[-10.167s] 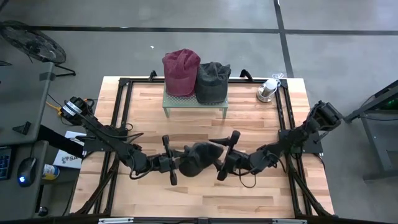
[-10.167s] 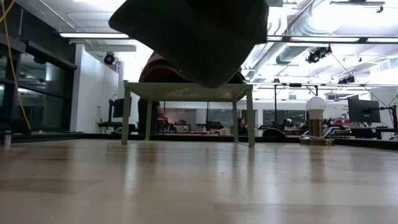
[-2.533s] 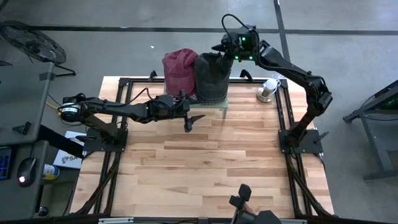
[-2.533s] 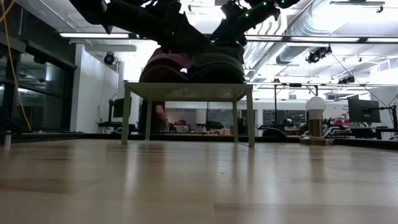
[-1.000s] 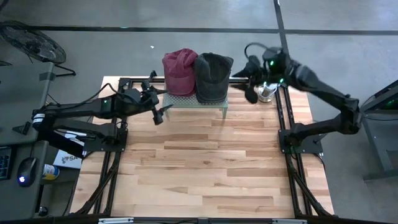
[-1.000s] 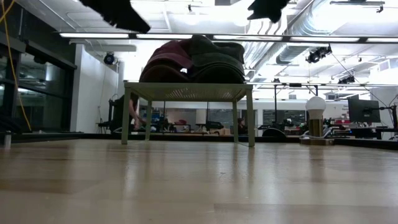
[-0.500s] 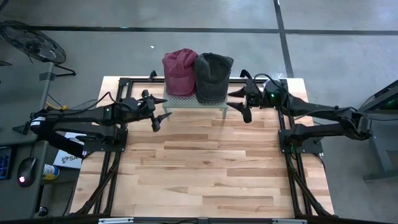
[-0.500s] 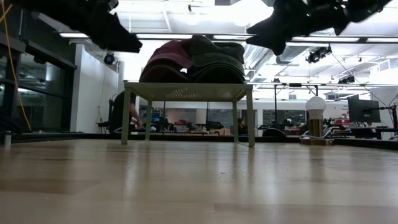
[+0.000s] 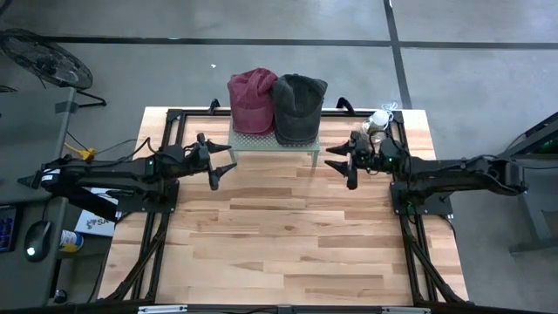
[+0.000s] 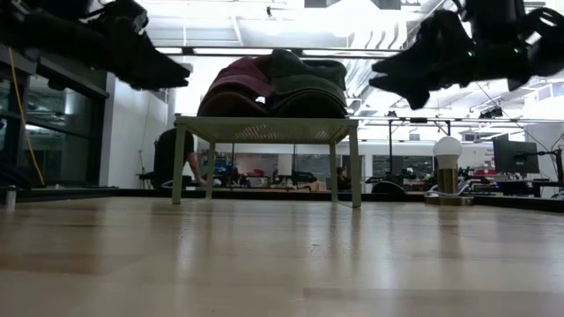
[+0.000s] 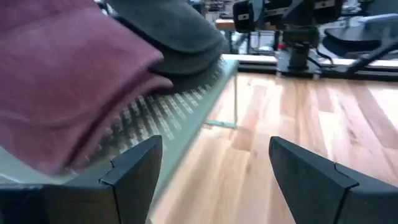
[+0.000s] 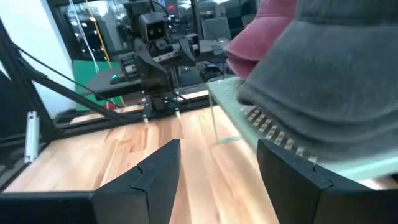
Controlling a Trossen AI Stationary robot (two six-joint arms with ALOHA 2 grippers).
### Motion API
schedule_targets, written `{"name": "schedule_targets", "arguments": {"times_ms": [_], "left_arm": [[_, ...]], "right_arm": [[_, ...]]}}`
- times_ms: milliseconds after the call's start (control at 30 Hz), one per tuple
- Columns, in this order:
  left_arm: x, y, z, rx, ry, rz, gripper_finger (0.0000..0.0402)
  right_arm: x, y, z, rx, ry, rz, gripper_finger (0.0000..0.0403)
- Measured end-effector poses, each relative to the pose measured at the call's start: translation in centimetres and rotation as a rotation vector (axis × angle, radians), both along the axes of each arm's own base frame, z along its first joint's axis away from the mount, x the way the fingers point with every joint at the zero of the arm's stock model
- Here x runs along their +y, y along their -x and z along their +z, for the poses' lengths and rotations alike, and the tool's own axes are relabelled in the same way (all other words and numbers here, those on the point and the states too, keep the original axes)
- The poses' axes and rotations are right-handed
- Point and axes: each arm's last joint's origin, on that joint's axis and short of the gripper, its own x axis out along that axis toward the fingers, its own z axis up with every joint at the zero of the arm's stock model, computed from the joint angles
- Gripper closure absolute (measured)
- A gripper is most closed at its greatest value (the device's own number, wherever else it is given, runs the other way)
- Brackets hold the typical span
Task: Pick & Place hat
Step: Return to Home Position
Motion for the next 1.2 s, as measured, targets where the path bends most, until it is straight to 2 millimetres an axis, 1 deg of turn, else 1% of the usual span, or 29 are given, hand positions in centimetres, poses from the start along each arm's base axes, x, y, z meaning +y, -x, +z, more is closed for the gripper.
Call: {"name": "schedule_targets", "arguments": {"times_ms": [200, 300, 400, 533, 700, 800, 900, 1000, 1200], "left_arm": [[-0.2, 0.8, -1.9, -0.034, 0.048, -0.012, 0.0111], [-0.3, 1.3, -2.5, -0.074, 0.054, -0.031, 0.0111], [-0.4, 1.7, -2.9, -0.105, 0.056, -0.042, 0.0111], [-0.4, 2.2, -3.2, -0.12, 0.053, -0.041, 0.0111], [-0.4, 2.6, -3.3, -0.141, 0.042, -0.008, 0.0111], [-0.3, 2.9, -3.9, -0.139, 0.035, 0.037, 0.0111], [-0.3, 3.1, -4.9, -0.131, 0.035, 0.044, 0.0111], [-0.3, 3.3, -5.8, -0.127, 0.048, 0.048, 0.0111], [-0.3, 3.6, -6.1, -0.125, 0.065, 0.063, 0.0111]], "right_arm": [[1.1, 1.4, -2.1, -0.077, -0.045, 0.011, 0.0196], [1.9, 2.4, -3.1, -0.126, -0.058, -0.005, 0.0198], [2.6, 3.2, -3.7, -0.166, -0.05, 0.022, 0.0198], [2.9, 3.5, -3.4, -0.178, -0.029, 0.06, 0.0196], [2.1, 4.2, -3.4, -0.141, -0.007, 0.018, 0.0198], [1.7, 4.7, -3.7, -0.097, -0.015, -0.023, 0.0197], [1.4, 5.2, -3.9, -0.064, -0.024, -0.049, 0.0194], [1.5, 5.6, -3.8, -0.063, -0.012, -0.038, 0.0194], [2.1, 6.3, -3.1, -0.118, 0.02, 0.001, 0.0194]]}}
